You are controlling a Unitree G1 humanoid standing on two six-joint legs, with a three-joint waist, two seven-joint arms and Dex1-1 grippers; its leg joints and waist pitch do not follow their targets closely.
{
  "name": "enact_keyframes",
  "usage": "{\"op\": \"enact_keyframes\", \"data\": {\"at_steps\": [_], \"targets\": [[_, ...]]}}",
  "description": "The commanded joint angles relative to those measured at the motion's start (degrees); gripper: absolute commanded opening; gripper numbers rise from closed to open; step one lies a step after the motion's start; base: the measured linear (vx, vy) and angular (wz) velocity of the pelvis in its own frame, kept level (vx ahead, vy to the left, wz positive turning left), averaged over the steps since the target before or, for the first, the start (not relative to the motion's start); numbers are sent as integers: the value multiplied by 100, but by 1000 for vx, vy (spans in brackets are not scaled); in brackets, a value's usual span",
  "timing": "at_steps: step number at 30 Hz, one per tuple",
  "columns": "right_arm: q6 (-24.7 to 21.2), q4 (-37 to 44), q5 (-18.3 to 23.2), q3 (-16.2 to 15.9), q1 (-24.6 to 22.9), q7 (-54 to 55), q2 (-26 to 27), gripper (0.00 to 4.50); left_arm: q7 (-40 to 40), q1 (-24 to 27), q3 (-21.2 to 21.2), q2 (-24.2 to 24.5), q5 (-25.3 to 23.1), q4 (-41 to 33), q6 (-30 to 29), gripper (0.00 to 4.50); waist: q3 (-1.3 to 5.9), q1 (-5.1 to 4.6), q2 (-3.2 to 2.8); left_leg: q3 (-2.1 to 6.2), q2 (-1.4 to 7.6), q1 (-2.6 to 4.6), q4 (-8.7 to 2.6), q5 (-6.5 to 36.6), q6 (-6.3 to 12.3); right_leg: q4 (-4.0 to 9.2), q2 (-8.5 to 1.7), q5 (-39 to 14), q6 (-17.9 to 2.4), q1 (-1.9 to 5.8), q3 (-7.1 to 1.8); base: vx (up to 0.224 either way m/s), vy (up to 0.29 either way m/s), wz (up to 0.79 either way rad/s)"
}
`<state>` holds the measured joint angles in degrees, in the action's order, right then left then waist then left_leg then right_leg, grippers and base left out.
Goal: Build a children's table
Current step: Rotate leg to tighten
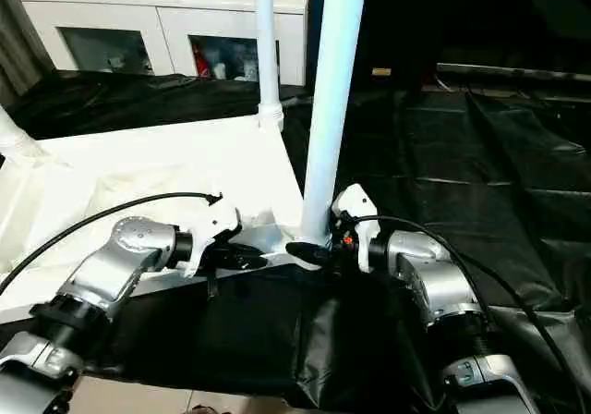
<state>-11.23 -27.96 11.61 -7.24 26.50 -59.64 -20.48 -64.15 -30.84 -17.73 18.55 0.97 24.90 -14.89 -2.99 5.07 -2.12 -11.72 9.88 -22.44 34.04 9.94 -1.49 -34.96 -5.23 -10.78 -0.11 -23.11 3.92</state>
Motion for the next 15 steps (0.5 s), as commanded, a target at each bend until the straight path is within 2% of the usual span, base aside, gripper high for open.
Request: {"op": "enact_keyframes", "data": {"at_steps": [1,7,10,13,14,15], "targets": [[-54,151,97,-91,-68,-163,-2,294,-121,20,-10,-46,156,-218,-16,0,385,-18,104,168,359,129,-385,1113,335,417,-379,-1147,-1369,256,-272,0,0,0],[-77,184,73,-72,-126,-180,-5,277,-91,46,-3,-47,152,-228,-42,0,386,-15,102,163,354,128,-374,1045,382,418,-376,-1100,-1378,256,-269,0,0,0],[-90,104,25,3,-164,118,95,276,216,-10,88,-173,133,-72,-77,0,383,-15,117,162,354,130,-373,1046,374,423,-378,-1164,-1356,250,-272,0,0,0],[22,-213,-152,248,-151,1172,453,276,900,-213,237,-428,-28,327,-83,0,345,-45,109,168,345,161,-405,1341,237,492,-382,-1696,-1245,202,-278,0,0,0],[59,-278,-184,301,-147,1393,531,275,1024,-256,254,-472,-65,405,-80,0,349,-54,126,182,338,170,-414,1422,123,510,-393,-1898,-1170,221,-277,0,0,0],[60,-365,-212,402,-138,1777,666,275,1282,-339,291,-566,-128,552,-80,0,350,-52,132,198,339,157,-425,1446,96,521,-405,-2000,-1095,237,-271,0,0,0]]}}
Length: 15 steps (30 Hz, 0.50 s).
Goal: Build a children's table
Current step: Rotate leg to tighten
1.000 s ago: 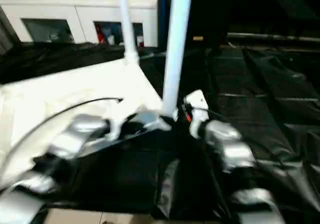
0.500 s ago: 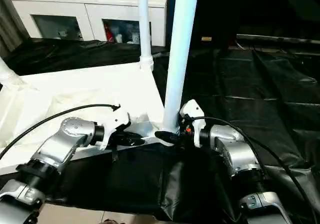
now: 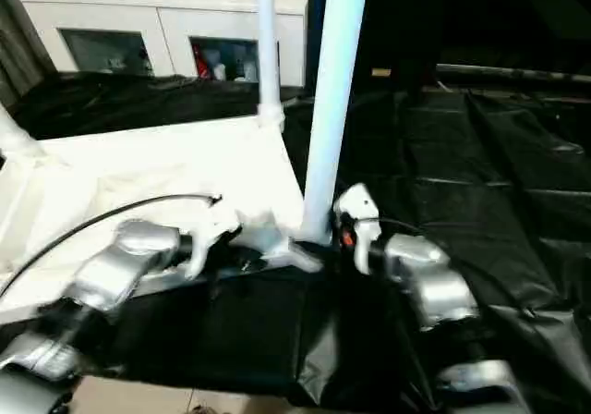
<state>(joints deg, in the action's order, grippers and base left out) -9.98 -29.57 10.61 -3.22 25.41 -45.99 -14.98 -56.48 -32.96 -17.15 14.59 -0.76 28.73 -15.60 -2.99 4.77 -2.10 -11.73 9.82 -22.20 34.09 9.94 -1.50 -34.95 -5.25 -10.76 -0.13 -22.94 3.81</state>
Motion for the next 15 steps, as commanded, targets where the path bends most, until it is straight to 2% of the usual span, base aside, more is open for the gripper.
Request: {"op": "enact_keyframes", "data": {"at_steps": [1,2,4,5,6,7,10,12,15], "targets": [[-62,-332,-130,171,-7,1004,327,275,864,-250,287,-319,-21,385,-13,0,333,-37,115,193,353,147,-443,1495,71,534,-391,-2068,-1064,183,-272,0,0,0],[-71,-425,-131,316,12,1496,516,275,1241,-375,339,-464,-91,598,-18,0,325,-58,120,198,331,176,-442,1668,1,563,-392,-2286,-1015,166,-269,0,0,0],[-66,-521,-150,470,39,2213,856,275,1848,-604,436,-722,-165,968,2,0,336,-89,130,210,324,155,-456,1662,-51,574,-394,-2317,-955,186,-263,0,0,0],[-85,-543,-164,500,55,2447,982,275,2019,-692,453,-808,-186,1086,27,0,333,-87,122,206,322,198,-448,1751,-63,599,-392,-2387,-928,144,-268,0,0,0],[-67,-556,-195,500,63,2608,1070,275,2063,-747,443,-862,-193,1148,50,0,335,-95,83,208,315,189,-452,1776,-65,608,-386,-2345,-909,151,-272,0,0,0],[-44,-561,-219,491,65,2683,1122,275,2074,-777,435,-894,-196,1181,67,0,335,-103,103,211,313,168,-460,1749,-51,600,-385,-2301,-900,170,-270,0,0,0],[135,-535,-322,399,49,2719,1267,275,2008,-845,401,-975,-201,1241,152,0,347,-94,90,212,314,145,-457,1708,26,591,-397,-2143,-909,185,-269,0,0,0],[224,-465,-292,371,45,2586,1327,331,1861,-813,356,-957,-207,1213,231,0,347,-94,89,208,318,138,-456,1682,79,585,-393,-2040,-945,190,-270,0,0,0],[284,-461,-346,328,87,2530,1288,354,1759,-789,335,-919,-202,1248,326,0,346,-106,95,214,312,113,-460,1674,113,573,-398,-2028,-952,205,-268,0,0,0]]}}
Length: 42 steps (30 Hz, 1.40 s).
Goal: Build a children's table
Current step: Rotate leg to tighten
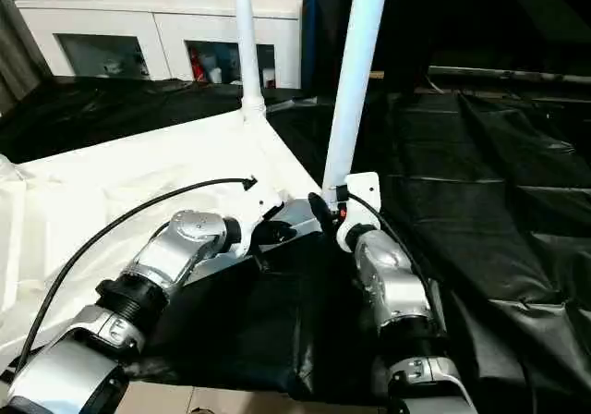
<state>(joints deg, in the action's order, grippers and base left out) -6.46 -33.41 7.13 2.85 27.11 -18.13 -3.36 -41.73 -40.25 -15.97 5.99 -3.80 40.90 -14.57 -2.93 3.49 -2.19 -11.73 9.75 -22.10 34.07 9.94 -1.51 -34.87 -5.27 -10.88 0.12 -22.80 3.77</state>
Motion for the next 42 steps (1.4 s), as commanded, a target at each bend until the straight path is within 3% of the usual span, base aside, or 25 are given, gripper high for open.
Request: {"op": "enact_keyframes", "data": {"at_steps": [1,4,5,12,14,17,21,27,36,37,38,42], "targets": [[-51,-72,-5,-305,-56,-351,73,354,189,-28,200,-20,112,4,254,0,337,-6,118,221,320,98,-465,1718,117,567,-394,-2074,-965,200,-249,0,0,0],[-8,49,106,-468,4,-1270,-368,366,-423,188,100,229,209,-253,419,0,337,-44,125,215,325,97,-451,1726,158,571,-392,-2073,-990,198,-258,0,0,0],[16,90,125,-515,0,-1524,-497,366,-591,251,72,292,241,-335,469,0,341,-56,158,204,334,72,-446,1646,222,547,-388,-1943,-1026,222,-265,0,0,0],[141,275,142,-689,-59,-2739,-1170,366,-1583,608,-65,653,520,-931,527,0,380,11,141,164,344,65,-370,995,537,455,-384,-1258,-1295,238,-256,0,0,0],[148,323,168,-718,-73,-2988,-1301,366,-1762,672,-98,751,557,-1047,513,0,373,27,124,160,360,90,-379,996,545,449,-368,-1174,-1365,210,-254,0,0,0],[163,416,260,-879,-103,-3846,-1693,366,-2302,863,-173,1051,654,-1317,456,0,374,60,113,156,383,90,-377,992,561,409,-357,-987,-1455,224,-248,0,0,0],[51,540,397,-1015,-131,-4511,-1895,366,-2570,999,-192,1239,710,-1529,330,0,355,95,145,149,378,97,-385,1204,494,438,-377,-1339,-1413,218,-254,0,0,0],[96,532,378,-1129,-128,-4736,-1917,351,-2641,1079,-173,1302,736,-1696,236,0,355,140,145,159,380,108,-398,1213,378,448,-380,-1532,-1321,202,-267,0,0,0],[70,538,388,-1170,-171,-4833,-1887,278,-2653,1097,-169,1319,715,-1769,191,0,371,144,144,156,368,96,-378,1029,457,418,-369,-1265,-1363,216,-256,0,0,0],[66,528,385,-1145,-185,-4776,-1871,276,-2592,1087,-152,1302,688,-1747,198,0,371,144,147,155,365,94,-375,1034,459,420,-370,-1275,-1361,217,-257,0,0,0],[68,507,381,-1110,-193,-4689,-1843,276,-2519,1070,-132,1280,659,-1713,205,0,372,148,114,162,368,96,-378,1042,445,419,-374,-1300,-1358,217,-256,0,0,0],[55,348,294,-987,-183,-4110,-1686,270,-2080,970,-33,1134,548,-1512,175,0,361,123,130,167,365,104,-395,1198,347,452,-371,-1525,-1298,206,-259,0,0,0]]}}
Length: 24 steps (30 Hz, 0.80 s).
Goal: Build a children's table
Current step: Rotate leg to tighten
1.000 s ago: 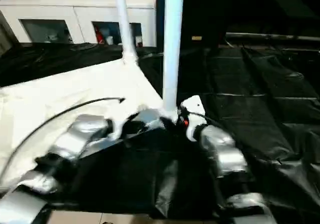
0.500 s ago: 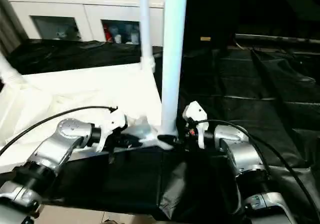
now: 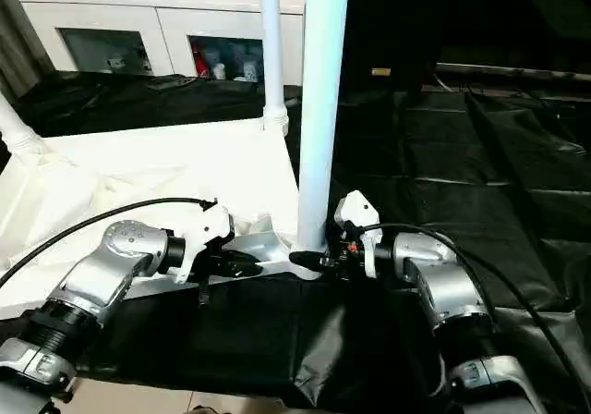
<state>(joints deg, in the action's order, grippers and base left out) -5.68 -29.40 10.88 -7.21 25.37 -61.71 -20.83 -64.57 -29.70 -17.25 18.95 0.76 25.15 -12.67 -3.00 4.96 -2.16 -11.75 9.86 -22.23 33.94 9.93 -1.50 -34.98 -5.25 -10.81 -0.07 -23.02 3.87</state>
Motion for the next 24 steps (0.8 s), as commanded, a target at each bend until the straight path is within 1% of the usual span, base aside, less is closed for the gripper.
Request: {"op": "enact_keyframes", "data": {"at_steps": [1,2,3,4,5,6,7,8,9,10,11,12,13,14,15,16,18,19,20,21,22,23,24], "targets": [[-34,-183,-173,122,3,778,216,270,561,-174,176,-302,25,239,-31,0,364,-30,127,172,354,127,-390,1233,329,470,-370,-1576,-1268,224,-268,0,0,0],[-54,-277,-229,215,10,1203,348,269,849,-252,235,-410,-34,383,-47,0,338,-61,128,165,347,131,-404,1295,258,494,-358,-1694,-1239,193,-280,0,0,0],[-102,-374,-278,342,15,1745,524,269,1180,-350,288,-537,-109,561,-49,0,339,-55,129,177,335,155,-406,1384,202,516,-368,-1852,-1205,197,-269,0,0,0],[-238,-514,-309,600,13,2731,869,269,1844,-562,392,-782,-238,911,-100,0,350,-68,135,192,334,148,-415,1423,116,514,-387,-2000,-1134,210,-268,0,0,0],[-272,-543,-310,662,11,2963,955,269,1987,-616,417,-844,-257,993,-126,0,338,-96,140,195,326,165,-427,1523,30,544,-380,-2165,-1067,180,-272,0,0,0],[-308,-586,-323,723,11,3252,1069,268,2219,-694,460,-936,-280,1094,-142,0,353,-109,152,215,320,165,-425,1563,0,547,-398,-2242,-1020,205,-262,0,0,0],[-345,-633,-339,783,12,3562,1192,268,2471,-778,506,-1038,-304,1201,-156,0,340,-123,156,206,316,148,-435,1556,19,565,-386,-2237,-993,209,-265,0,0,0],[-399,-705,-334,866,30,3938,1372,268,2770,-882,556,-1176,-323,1319,-173,0,333,-140,142,198,313,176,-427,1672,29,589,-387,-2331,-962,169,-274,0,0,0],[-399,-705,-334,866,30,3938,1372,268,2770,-882,556,-1176,-323,1319,-173,0,340,-143,146,203,304,177,-419,1696,45,605,-402,-2406,-936,174,-272,0,0,0],[-389,-746,-297,942,58,4167,1501,268,2929,-935,580,-1257,-329,1377,-174,0,340,-145,120,210,304,156,-427,1666,52,601,-405,-2391,-924,188,-275,0,0,0],[-353,-769,-274,980,82,4347,1624,268,3062,-986,590,-1340,-337,1437,-169,0,347,-147,118,210,310,142,-432,1612,71,599,-397,-2288,-910,193,-273,0,0,0],[-257,-745,-316,924,86,4385,1710,268,3129,-1016,581,-1403,-350,1472,-153,0,348,-148,123,206,313,151,-429,1620,84,603,-393,-2220,-920,180,-273,0,0,0],[-200,-724,-346,883,84,4385,1745,268,3145,-1027,574,-1428,-354,1486,-138,0,350,-147,104,207,315,151,-431,1620,82,597,-392,-2176,-933,182,-272,0,0,0],[-82,-648,-425,829,70,4427,1859,268,3137,-1084,572,-1501,-372,1622,-41,0,354,-154,124,207,309,122,-437,1592,106,584,-387,-2092,-935,208,-267,0,0,0],[-82,-648,-425,829,70,4427,1859,303,3137,-1084,572,-1501,-372,1622,-41,0,353,-152,123,203,304,120,-435,1583,120,587,-387,-2073,-932,201,-271,0,0,0],[-64,-601,-402,828,59,4394,1889,337,3123,-1093,567,-1508,-381,1655,-15,0,356,-146,121,199,307,142,-429,1585,135,588,-389,-2039,-951,192,-275,0,0,0],[-46,-539,-374,812,50,4337,1883,340,3058,-1083,544,-1491,-388,1667,27,0,350,-151,120,200,302,115,-431,1578,176,579,-392,-1991,-967,212,-274,0,0,0],[41,-523,-399,735,76,4131,1773,346,2901,-1031,510,-1434,-363,1613,50,0,352,-156,132,209,305,102,-437,1574,185,571,-394,-1986,-962,228,-266,0,0,0],[93,-504,-430,671,90,3984,1691,371,2789,-996,487,-1392,-346,1576,74,0,356,-166,133,208,309,94,-437,1547,206,566,-392,-1943,-960,234,-264,0,0,0],[142,-487,-478,563,99,3718,1542,371,2626,-941,447,-1321,-334,1517,92,0,352,-177,132,211,306,86,-436,1543,216,563,-389,-1920,-971,238,-261,0,0,0],[179,-471,-511,480,102,3480,1406,380,2494,-894,418,-1258,-323,1466,99,0,359,-191,154,210,300,62,-426,1466,258,548,-387,-1848,-976,267,-256,0,0,0],[192,-448,-501,433,101,3174,1260,380,2308,-838,380,-1177,-308,1407,129,0,360,-199,145,200,302,77,-414,1461,312,553,-385,-1805,-1014,250,-257,0,0,0],[195,-436,-486,415,99,2987,1176,380,2195,-806,357,-1129,-300,1375,149,0,362,-201,155,195,306,73,-399,1420,361,549,-392,-1738,-1065,265,-259,0,0,0]]}}
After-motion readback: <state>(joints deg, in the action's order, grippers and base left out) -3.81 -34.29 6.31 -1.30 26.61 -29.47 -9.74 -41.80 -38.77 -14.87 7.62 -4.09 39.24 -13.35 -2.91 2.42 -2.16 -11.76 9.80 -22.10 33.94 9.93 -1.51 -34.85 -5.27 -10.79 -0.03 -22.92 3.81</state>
